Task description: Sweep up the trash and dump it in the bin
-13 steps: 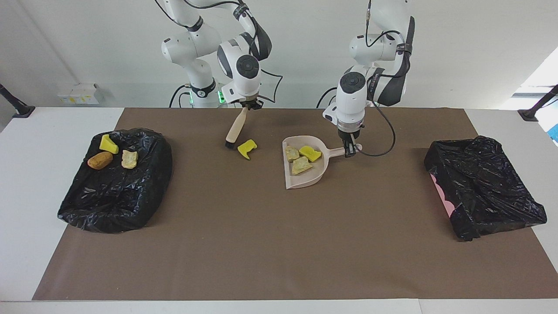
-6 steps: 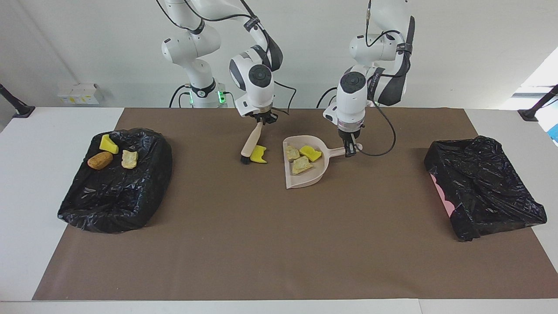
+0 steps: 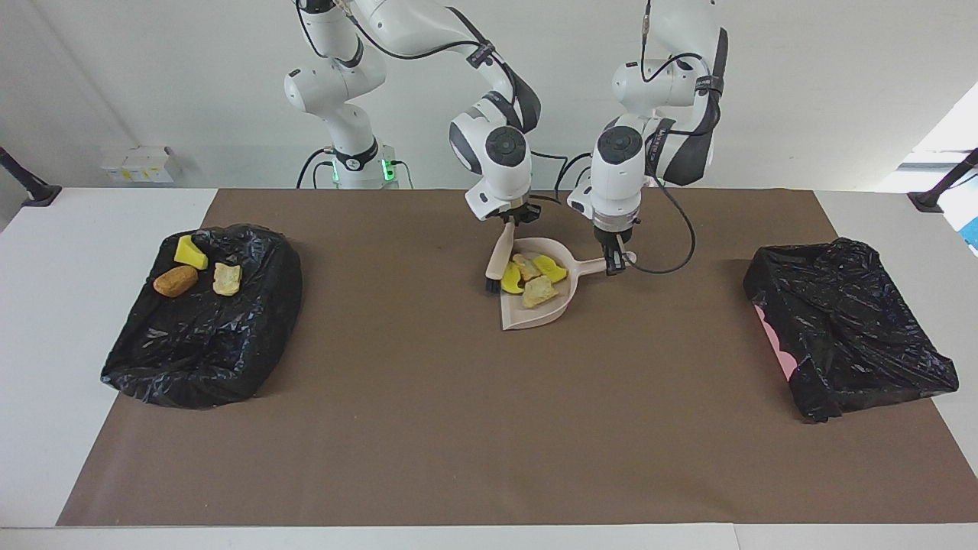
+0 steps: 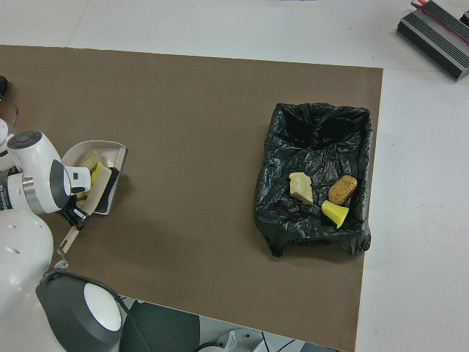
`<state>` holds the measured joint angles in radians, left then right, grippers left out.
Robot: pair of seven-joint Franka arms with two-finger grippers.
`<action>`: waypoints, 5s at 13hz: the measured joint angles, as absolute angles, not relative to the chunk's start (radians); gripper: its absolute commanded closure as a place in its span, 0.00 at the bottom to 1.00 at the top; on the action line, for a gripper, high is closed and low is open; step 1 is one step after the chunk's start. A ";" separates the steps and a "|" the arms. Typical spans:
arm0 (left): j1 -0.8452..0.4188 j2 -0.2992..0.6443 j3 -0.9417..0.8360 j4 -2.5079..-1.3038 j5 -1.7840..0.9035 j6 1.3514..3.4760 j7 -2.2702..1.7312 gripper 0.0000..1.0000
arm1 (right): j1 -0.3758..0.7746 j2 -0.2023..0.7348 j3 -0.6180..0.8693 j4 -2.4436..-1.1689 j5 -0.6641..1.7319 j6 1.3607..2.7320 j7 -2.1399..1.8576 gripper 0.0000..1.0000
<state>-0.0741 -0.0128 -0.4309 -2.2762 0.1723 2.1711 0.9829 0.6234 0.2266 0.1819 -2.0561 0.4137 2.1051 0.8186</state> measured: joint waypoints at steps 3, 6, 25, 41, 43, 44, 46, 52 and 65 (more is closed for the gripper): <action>-0.069 -0.013 -0.422 -2.278 0.172 2.171 0.990 1.00 | 0.618 0.243 0.180 -2.028 0.451 2.097 0.751 1.00; -0.058 -0.013 -0.415 -2.278 0.172 2.172 1.016 1.00 | 0.589 0.236 0.174 -2.000 0.448 1.996 0.718 1.00; -0.035 -0.011 -0.405 -2.277 0.171 2.178 1.054 1.00 | 0.537 0.260 0.179 -1.933 0.219 1.827 0.472 1.00; -0.030 -0.020 -0.106 -2.133 0.109 2.099 1.427 1.00 | 0.516 0.276 0.177 -1.884 0.202 1.724 0.506 1.00; -0.028 -0.029 -0.008 -2.084 0.095 2.080 1.484 1.00 | 0.527 0.273 0.186 -1.883 0.206 1.723 0.527 1.00; -0.027 -0.032 0.038 -2.052 0.087 2.056 1.488 1.00 | 0.540 0.272 0.194 -1.883 0.215 1.724 0.557 1.00; -0.023 -0.033 0.144 -1.996 0.073 2.019 1.498 1.00 | 0.581 0.272 0.203 -1.882 0.240 1.737 0.624 1.00; -0.018 -0.018 0.443 -1.872 0.044 1.989 1.630 1.00 | 0.661 0.284 0.205 -1.883 0.303 1.791 0.707 1.00; -0.046 0.117 0.503 -1.732 0.696 2.095 1.602 1.00 | 0.665 0.296 0.204 -1.908 0.303 1.896 0.707 0.00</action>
